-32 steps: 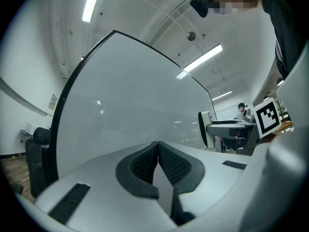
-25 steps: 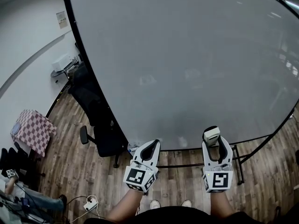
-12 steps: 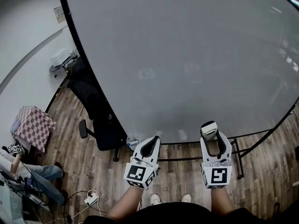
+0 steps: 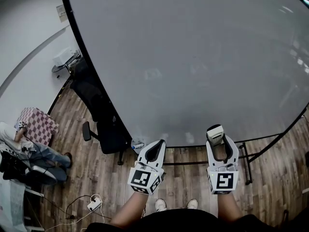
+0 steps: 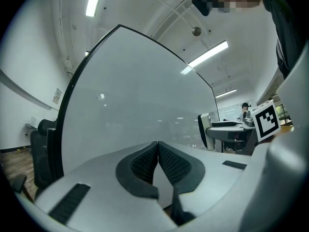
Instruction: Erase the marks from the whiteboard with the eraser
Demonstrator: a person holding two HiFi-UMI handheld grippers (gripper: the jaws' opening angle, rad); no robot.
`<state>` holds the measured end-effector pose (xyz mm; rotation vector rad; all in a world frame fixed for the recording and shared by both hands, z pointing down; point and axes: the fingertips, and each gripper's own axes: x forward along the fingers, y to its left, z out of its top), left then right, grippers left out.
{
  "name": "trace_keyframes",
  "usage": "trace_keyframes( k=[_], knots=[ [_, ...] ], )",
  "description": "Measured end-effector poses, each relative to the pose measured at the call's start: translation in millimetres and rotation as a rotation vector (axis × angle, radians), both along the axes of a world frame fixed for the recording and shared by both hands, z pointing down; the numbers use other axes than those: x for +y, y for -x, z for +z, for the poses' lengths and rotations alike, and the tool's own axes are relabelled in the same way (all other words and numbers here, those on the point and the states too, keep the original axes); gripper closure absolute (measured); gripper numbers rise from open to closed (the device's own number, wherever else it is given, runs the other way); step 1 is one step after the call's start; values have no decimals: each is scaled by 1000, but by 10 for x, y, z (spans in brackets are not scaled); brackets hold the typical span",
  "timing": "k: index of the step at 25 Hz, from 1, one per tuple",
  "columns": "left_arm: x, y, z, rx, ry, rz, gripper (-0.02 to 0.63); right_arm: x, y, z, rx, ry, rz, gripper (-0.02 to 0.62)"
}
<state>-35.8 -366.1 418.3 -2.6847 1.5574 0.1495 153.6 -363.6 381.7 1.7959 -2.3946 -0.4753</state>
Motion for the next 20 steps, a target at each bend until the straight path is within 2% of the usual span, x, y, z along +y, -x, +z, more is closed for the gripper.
trace_keyframes(
  k=[4, 7, 11, 20],
  knots=[
    [6, 17, 50, 2, 11, -4, 585, -6, 17, 13, -8, 1, 1, 347],
    [12, 26, 78, 2, 16, -9, 586, -13, 32, -15, -51, 0, 0, 347],
    [31, 28, 117, -3, 27, -15, 585, -25, 35, 38, -10, 2, -12, 347],
    [60, -75, 164, -45, 27, 19, 586, -112, 62, 62, -12, 16, -1, 348]
  ],
)
